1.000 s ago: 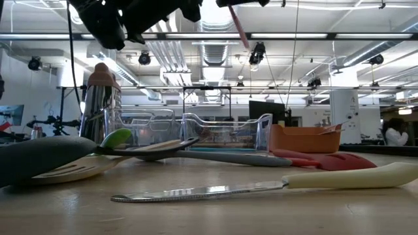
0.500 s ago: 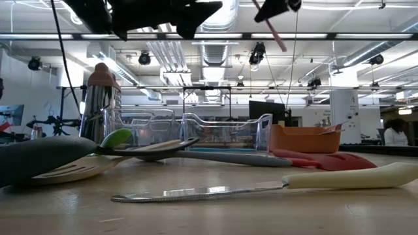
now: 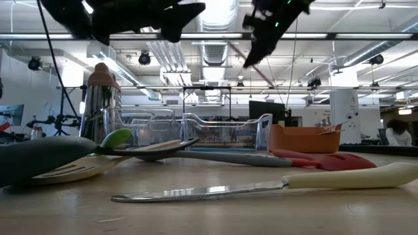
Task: Pick & Place Kitchen Items
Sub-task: Put the pink spatula into the right transparent bin
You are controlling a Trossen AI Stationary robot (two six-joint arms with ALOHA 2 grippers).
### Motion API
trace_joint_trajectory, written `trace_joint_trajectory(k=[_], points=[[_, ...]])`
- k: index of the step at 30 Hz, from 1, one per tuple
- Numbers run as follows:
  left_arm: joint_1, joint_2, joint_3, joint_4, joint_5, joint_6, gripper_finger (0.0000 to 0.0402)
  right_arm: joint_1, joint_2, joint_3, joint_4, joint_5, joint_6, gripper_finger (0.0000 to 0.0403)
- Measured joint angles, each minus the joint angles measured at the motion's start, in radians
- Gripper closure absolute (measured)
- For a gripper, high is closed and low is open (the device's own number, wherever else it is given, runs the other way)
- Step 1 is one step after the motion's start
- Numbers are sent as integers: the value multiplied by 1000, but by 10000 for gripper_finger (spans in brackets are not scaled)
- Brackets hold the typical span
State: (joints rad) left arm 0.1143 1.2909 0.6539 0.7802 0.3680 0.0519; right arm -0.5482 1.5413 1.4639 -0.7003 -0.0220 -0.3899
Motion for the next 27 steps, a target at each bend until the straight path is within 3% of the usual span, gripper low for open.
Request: trace_joint_trajectory(k=[7, 15, 21, 27], points=[[4, -81, -58, 6, -44, 58, 154, -49, 270, 239, -188, -7, -136, 381], [4, -83, -98, 4, -232, 87, 154, -45, 545, 571, -434, -14, -220, 381], [4, -104, -103, 4, -236, 87, 156, -38, 697, 771, -565, -17, -254, 381], [4, -158, -105, -48, -236, 112, 156, -32, 788, 873, -610, -16, -298, 381]])
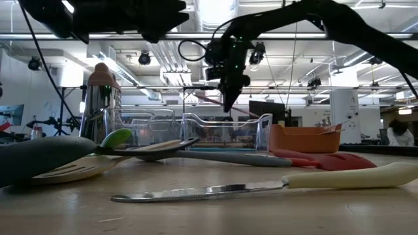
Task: Pick & Place Kitchen Items
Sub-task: Put the pink spatula into the right transparent bin
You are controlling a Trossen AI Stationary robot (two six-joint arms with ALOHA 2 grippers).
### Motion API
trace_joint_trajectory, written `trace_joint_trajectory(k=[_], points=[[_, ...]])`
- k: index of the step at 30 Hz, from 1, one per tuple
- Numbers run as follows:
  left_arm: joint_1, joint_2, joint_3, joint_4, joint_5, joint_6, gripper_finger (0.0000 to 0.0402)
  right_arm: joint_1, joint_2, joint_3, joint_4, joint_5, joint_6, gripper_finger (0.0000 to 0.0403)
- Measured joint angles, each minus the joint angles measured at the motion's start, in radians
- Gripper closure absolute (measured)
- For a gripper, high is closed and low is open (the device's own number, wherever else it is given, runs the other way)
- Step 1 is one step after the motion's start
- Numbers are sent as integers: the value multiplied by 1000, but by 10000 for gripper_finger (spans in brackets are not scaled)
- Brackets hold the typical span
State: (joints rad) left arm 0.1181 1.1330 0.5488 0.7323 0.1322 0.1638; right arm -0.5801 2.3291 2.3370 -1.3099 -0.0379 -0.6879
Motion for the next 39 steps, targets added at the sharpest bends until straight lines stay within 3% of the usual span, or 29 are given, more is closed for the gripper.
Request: trace_joint_trajectory(k=[39], points=[[4, -14, 0, -15, -3, 8, 156, 10, 142, -1, 38, 6, -23, 381]])
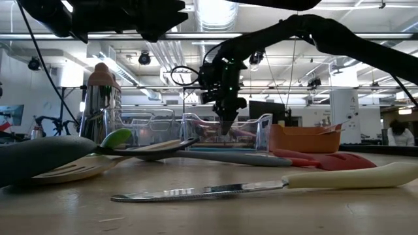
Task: Pick & Place Kitchen Items
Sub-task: Put the pink spatula into the right transparent bin, then put the red serving spoon into the left transparent bin
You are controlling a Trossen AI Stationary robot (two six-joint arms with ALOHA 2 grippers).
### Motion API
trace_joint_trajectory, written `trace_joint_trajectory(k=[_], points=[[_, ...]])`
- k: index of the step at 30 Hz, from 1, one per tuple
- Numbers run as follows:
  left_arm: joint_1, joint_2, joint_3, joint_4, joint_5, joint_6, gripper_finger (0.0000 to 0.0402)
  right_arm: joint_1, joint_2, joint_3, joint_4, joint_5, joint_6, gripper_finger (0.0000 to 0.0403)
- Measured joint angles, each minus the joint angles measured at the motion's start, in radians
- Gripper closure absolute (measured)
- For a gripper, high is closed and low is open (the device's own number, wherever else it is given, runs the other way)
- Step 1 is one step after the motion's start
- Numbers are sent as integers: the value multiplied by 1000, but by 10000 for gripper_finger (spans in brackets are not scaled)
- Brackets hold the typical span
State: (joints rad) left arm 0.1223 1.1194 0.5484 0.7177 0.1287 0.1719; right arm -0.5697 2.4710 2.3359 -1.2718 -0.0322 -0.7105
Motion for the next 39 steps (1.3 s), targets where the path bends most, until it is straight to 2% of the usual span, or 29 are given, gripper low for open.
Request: trace_joint_trajectory(k=[27, 39], points=[[-1, 1, 0, 8, 0, -8, 156, -1, 0, -130, 107, -12, 11, 381], [0, 1, 0, -3, 1, -7, 156, 7, 0, -132, 127, 7, 35, 310]])
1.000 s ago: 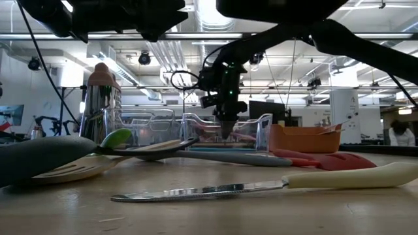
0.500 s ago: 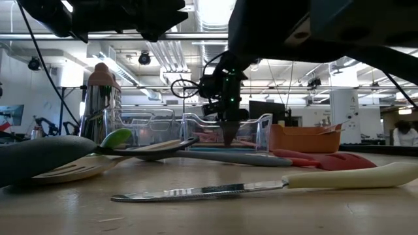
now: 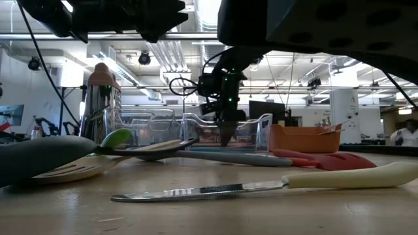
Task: Pick & Place Kitchen Items
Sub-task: Put the red serving spoon into the left transparent bin
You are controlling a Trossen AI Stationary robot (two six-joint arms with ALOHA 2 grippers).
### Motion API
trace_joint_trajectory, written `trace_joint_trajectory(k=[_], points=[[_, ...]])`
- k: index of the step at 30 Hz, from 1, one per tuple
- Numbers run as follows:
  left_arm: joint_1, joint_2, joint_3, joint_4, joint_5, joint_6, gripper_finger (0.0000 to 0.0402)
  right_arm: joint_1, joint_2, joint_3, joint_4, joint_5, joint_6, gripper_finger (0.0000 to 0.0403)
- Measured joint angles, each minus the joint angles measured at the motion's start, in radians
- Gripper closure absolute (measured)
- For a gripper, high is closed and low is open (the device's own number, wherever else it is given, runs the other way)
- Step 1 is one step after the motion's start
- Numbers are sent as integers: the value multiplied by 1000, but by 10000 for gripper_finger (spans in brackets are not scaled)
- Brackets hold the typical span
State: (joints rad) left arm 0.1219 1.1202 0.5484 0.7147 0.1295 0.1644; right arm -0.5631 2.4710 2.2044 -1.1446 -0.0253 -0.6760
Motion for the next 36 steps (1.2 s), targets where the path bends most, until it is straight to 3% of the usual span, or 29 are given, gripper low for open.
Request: trace_joint_trajectory(k=[10, 18, 29, 36], points=[[0, 0, 0, -1, 0, 3, 156, 35, -47, 0, -9, 55, 7, 290], [0, 0, 0, -1, 0, 2, 156, 54, -146, 0, -11, 135, 55, 303], [0, 0, 0, -4, 9, 0, 156, 91, -326, 0, -119, 129, 209, 326], [0, 0, 0, -11, 9, -5, 156, 147, -419, 0, -221, 122, 305, 316]])
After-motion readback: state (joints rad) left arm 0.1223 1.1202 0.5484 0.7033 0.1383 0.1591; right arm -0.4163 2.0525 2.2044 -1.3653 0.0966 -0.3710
